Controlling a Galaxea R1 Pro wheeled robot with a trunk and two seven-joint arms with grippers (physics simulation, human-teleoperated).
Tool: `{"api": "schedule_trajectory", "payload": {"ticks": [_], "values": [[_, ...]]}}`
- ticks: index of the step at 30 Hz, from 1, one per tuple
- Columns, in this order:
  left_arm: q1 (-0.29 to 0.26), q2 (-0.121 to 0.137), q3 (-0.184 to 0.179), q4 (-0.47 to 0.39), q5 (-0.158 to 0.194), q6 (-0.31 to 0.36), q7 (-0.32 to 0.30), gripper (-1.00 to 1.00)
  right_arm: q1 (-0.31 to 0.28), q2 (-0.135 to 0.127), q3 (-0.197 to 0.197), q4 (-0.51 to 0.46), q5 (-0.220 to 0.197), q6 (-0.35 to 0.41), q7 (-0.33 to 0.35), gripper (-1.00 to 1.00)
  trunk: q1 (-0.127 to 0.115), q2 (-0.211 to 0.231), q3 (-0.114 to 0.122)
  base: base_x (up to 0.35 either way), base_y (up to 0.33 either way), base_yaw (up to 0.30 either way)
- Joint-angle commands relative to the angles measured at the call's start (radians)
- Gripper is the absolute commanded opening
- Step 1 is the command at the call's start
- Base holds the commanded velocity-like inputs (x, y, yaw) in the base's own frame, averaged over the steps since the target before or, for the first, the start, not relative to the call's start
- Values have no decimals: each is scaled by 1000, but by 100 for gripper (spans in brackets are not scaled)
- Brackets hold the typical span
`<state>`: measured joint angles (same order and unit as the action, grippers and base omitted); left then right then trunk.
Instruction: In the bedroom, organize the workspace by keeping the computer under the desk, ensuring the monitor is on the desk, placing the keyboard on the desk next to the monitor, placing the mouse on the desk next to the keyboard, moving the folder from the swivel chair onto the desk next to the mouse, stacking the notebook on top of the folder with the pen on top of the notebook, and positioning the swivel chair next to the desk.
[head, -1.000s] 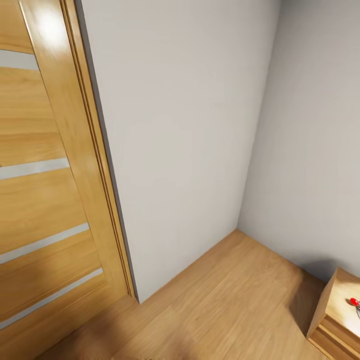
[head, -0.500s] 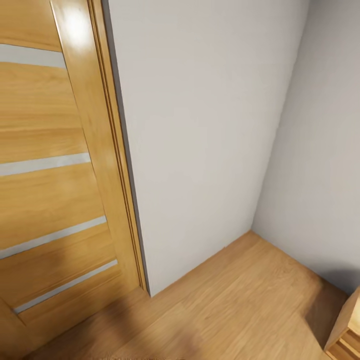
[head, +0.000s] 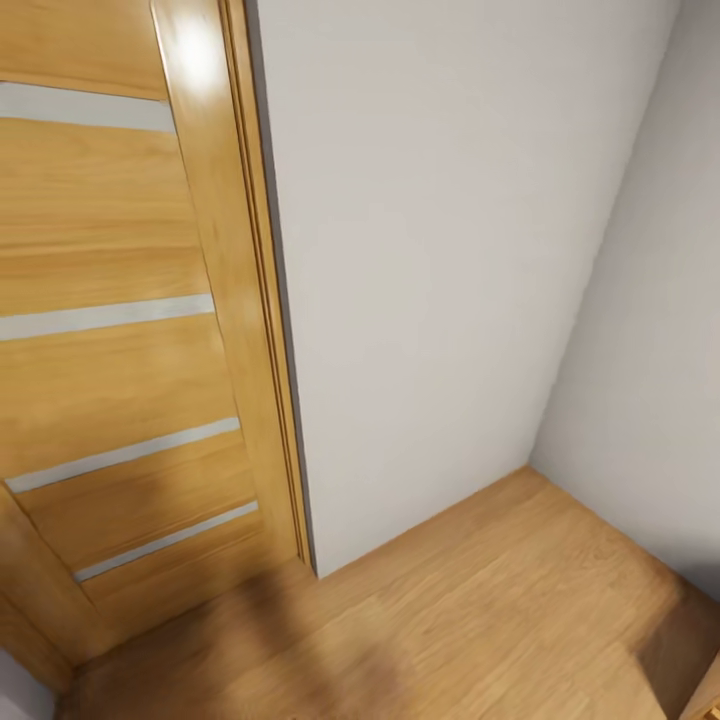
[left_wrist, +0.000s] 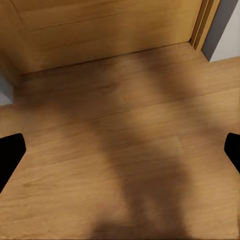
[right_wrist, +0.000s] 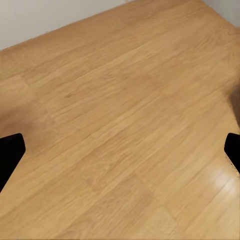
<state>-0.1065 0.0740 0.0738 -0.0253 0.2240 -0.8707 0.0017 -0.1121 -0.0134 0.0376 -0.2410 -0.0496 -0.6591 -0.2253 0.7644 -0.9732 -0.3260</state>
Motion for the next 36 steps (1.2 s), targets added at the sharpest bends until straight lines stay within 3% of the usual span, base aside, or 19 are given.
{"api": "schedule_trajectory", "payload": {"ticks": [1, 12, 21, 36], "values": [[-1, 0, 7, 1, -6, -3, 1, 100, 0, 0, 5, 1, -5, -9, -3, 100, 0, -1, -2, -31, -305, 236], [-1, 1, 9, 1, -5, -2, 1, 100, -1, 1, 5, 27, 30, -23, -6, 100, 0, -1, -9, -5, -293, 254], [-1, 1, 9, 1, -5, -2, 1, 100, 0, 0, 5, 28, 53, -24, -6, 100, 0, -1, -14, 0, -34, 266], [-1, 1, 11, 1, -5, -2, 2, 100, -1, 0, 5, 28, 54, -24, -6, 100, 0, -1, -17, 0, -1, 273]]}}
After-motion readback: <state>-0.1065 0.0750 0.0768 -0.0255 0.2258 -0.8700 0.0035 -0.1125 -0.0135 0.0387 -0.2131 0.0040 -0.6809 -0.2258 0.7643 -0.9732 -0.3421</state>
